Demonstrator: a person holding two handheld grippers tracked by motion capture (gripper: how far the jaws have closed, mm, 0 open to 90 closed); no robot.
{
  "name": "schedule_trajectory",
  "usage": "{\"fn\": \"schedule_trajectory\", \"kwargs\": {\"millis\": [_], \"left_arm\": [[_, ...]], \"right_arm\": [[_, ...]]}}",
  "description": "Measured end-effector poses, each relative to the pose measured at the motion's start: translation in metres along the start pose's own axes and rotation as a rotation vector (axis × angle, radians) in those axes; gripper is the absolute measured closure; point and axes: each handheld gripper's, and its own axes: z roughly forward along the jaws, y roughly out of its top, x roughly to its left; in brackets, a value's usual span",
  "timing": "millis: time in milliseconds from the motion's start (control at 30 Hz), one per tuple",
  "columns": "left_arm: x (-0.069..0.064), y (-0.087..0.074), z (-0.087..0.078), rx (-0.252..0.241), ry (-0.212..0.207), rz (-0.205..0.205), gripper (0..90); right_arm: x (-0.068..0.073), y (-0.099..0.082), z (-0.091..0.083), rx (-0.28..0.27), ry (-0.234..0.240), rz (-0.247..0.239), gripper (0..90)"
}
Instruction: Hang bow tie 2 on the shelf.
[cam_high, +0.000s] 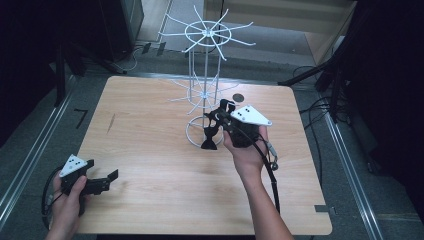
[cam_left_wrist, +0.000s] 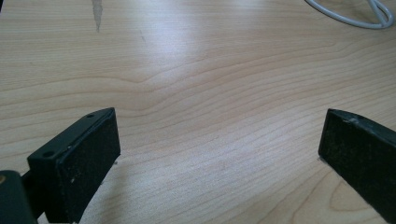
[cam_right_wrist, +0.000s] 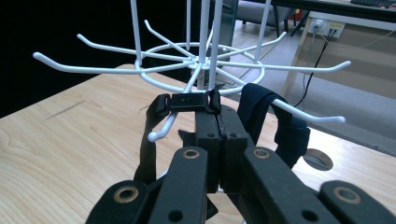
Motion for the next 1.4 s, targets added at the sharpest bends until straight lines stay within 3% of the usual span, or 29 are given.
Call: {"fn": "schedule_trajectory", "kwargs": {"millis": [633, 867, 1100, 1400], "left_arm": [[0.0, 0.0, 0.0, -0.001, 0.001, 0.001, 0.0], [0.0, 0.0, 0.0, -0.001, 0.0, 0.0, 0.0], [0.0, 0.0, 0.0, 0.001, 0.0, 0.002, 0.0], [0.0, 0.0, 0.0, 0.002, 0.001, 0.005, 0.0]], "right_arm": [[-0.003, -0.001, 0.015, 0.01, 0.0, 0.021, 89.3], [-0.007, -0.01, 0.013, -0.016, 0.03, 0.042, 75.9], [-0.013, -0.017, 0.008, -0.026, 0.048, 0.078, 69.1], [-0.018, -0.028, 0.0, -0.041, 0.058, 0.072, 57.0]]}}
